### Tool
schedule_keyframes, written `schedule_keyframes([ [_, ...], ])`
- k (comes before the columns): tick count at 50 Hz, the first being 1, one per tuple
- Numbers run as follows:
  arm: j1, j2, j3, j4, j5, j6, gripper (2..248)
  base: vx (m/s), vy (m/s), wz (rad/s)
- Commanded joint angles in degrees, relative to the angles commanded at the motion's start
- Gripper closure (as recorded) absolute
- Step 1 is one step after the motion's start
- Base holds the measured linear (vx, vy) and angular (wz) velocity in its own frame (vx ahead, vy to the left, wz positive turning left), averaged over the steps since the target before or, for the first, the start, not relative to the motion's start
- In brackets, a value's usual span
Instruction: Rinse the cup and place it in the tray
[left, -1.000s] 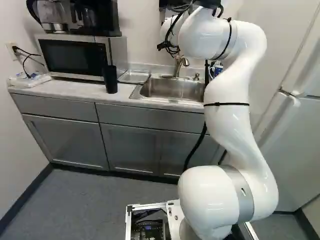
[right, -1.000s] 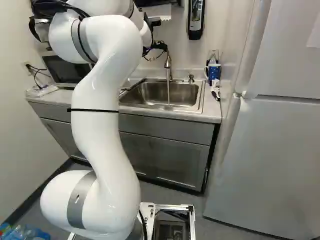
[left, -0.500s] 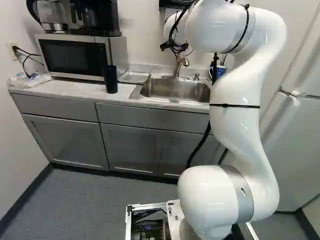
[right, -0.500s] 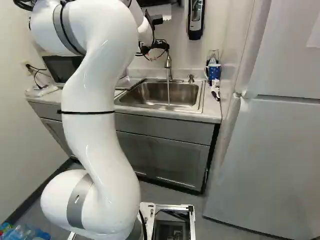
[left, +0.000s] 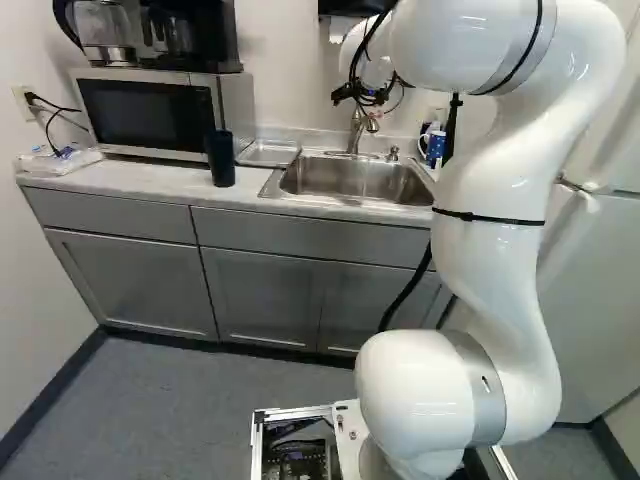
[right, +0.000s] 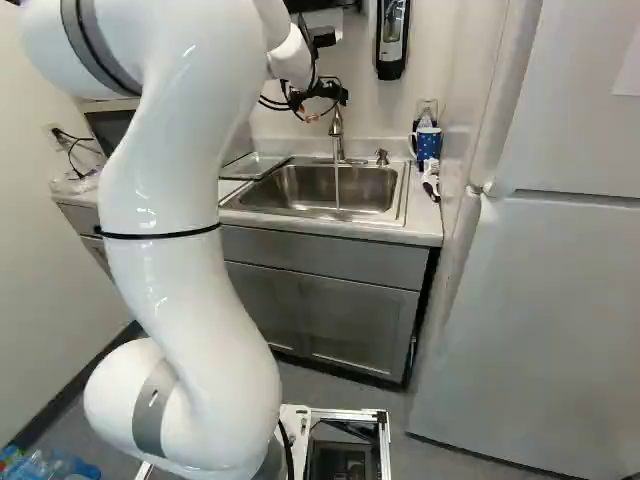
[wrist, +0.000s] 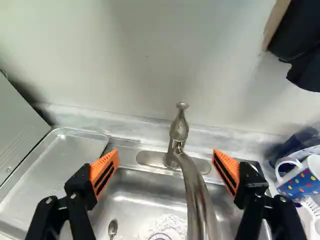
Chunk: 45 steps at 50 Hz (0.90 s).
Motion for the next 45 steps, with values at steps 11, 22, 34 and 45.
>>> schedule_keyframes([
  [11, -0.73, 3.05, 3.57, 0.00, -3.39, 0.00, 3, 0.000, 0.000, 0.000],
  [22, -1.32, 6.16, 7.14, 0.00, -8.05, 0.00, 3, 0.000, 0.000, 0.000],
  [34, -1.96, 9.54, 10.94, 0.00, -13.78, 0.00, 3, 0.000, 0.000, 0.000],
  [45, -2.48, 12.69, 14.41, 0.00, -19.02, 0.00, 3, 0.000, 0.000, 0.000],
])
